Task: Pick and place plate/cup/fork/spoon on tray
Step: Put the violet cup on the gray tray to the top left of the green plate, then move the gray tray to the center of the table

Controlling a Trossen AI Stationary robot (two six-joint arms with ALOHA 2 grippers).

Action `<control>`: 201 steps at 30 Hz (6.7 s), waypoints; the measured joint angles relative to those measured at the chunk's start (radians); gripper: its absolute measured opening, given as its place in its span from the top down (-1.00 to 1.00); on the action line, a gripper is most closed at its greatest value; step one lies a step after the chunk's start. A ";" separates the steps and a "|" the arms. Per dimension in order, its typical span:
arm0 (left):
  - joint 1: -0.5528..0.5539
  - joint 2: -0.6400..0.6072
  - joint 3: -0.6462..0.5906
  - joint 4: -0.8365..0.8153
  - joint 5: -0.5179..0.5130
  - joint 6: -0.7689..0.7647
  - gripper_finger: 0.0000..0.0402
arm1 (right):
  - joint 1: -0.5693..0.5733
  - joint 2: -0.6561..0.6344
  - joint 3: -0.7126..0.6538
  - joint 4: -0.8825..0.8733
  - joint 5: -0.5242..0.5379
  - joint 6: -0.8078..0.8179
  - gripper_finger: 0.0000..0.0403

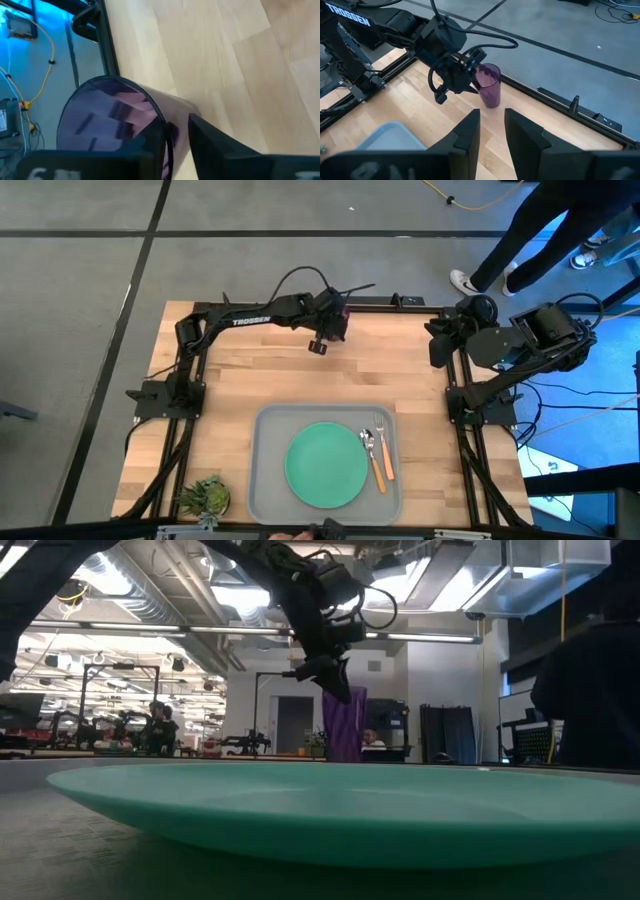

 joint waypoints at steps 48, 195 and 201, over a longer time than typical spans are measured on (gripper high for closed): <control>-0.518 -0.245 0.567 -1.005 0.009 -0.790 0.99 | 0.001 0.015 0.000 0.031 -0.149 -0.110 0.53; -0.976 -0.293 0.103 -0.883 0.005 -1.667 0.81 | -0.020 0.183 -0.252 0.259 -0.726 -0.548 0.59; -0.978 -0.293 0.098 -0.820 0.005 -1.736 0.91 | -0.037 0.183 -0.359 0.330 -0.741 -0.544 0.91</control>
